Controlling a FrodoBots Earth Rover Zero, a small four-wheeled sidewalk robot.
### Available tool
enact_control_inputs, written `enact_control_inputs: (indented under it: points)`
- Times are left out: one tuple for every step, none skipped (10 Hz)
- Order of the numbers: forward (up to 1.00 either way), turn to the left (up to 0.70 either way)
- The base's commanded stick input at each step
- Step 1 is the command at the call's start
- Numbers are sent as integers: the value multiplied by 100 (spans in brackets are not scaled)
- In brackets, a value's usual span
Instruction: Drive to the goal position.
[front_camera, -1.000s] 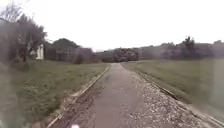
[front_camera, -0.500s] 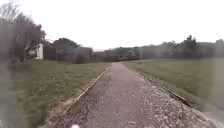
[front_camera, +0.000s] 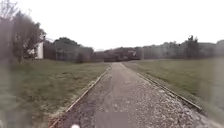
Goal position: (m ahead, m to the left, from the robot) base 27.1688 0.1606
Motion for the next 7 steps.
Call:
enact_control_inputs:
  points:
    - [70, -23]
    - [70, -11]
    - [70, 0]
    - [70, 0]
    - [70, 0]
    - [70, 0]
    - [70, 0]
